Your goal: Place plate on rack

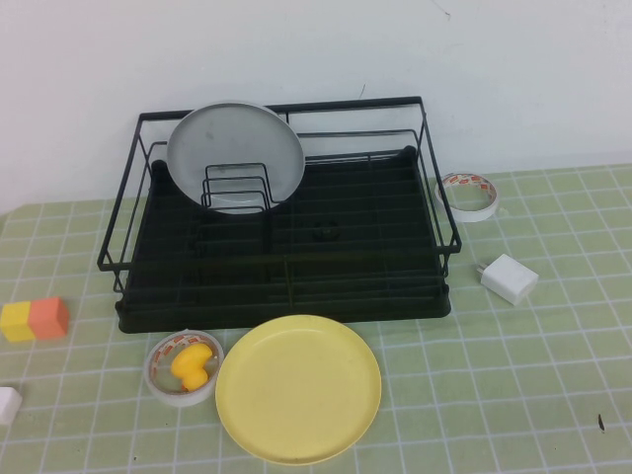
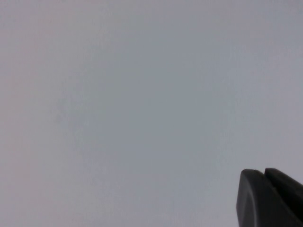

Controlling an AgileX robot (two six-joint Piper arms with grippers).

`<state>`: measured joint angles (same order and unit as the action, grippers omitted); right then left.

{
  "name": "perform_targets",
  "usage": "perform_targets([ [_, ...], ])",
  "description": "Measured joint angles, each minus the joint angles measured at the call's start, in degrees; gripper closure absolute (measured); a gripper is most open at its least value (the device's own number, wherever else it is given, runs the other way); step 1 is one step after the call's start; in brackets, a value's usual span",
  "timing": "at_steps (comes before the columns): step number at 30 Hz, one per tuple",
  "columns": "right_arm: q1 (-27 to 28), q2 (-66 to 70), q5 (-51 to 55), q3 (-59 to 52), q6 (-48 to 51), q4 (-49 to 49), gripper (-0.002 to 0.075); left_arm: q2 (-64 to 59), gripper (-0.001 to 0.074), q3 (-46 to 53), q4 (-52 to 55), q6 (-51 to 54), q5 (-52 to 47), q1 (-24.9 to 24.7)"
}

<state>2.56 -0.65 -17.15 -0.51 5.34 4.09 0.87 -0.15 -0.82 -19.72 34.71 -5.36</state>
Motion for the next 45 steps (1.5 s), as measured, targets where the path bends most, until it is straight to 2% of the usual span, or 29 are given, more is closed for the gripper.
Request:
perform_targets([
  [8,0.00,2.23,30.94,15.33,0.10,1.67,0.0728,-0.38,0.0737,-16.38,4.70,0.15,-36.31,0.00],
  [10,0.00,5.50,35.78,19.38,0.10,0.81,0.0728,-1.64,0.0738,-18.75,4.79,0.20,-41.89,0.00],
  [14,0.00,14.75,43.21,25.71,1.78,-4.86,0.0728,-3.66,0.0738,-19.31,4.97,0.45,-46.27,0.00],
  [16,0.00,19.57,45.66,28.09,4.97,-9.63,0.0728,-3.94,0.0737,-19.31,5.07,0.45,-47.25,0.00],
  [19,0.00,26.83,45.47,29.96,15.84,-19.59,0.0728,-3.94,0.0738,-19.31,4.71,0.58,-47.40,0.00],
  [24,0.00,39.07,44.80,30.34,34.26,-41.66,0.0728,-3.94,0.0738,-19.31,3.01,-0.11,-48.41,0.00],
  [29,-0.67,53.79,48.90,30.34,51.16,-63.30,0.0727,-3.94,0.0738,-19.31,-0.44,-0.86,-50.06,0.00],
  [33,-6.83,63.37,47.19,30.63,58.31,-72.20,0.0726,-3.94,0.0738,-19.31,-0.81,-0.86,-51.51,0.00],
  [40,-26.24,79.76,36.46,36.57,59.90,-74.42,0.0726,-3.94,0.0738,-19.31,-0.81,-0.86,-51.91,0.00],
  [45,-32.22,91.90,32.34,45.70,60.41,-74.67,0.0726,-3.94,0.0738,-19.31,-0.81,-0.86,-52.01,0.00],
])
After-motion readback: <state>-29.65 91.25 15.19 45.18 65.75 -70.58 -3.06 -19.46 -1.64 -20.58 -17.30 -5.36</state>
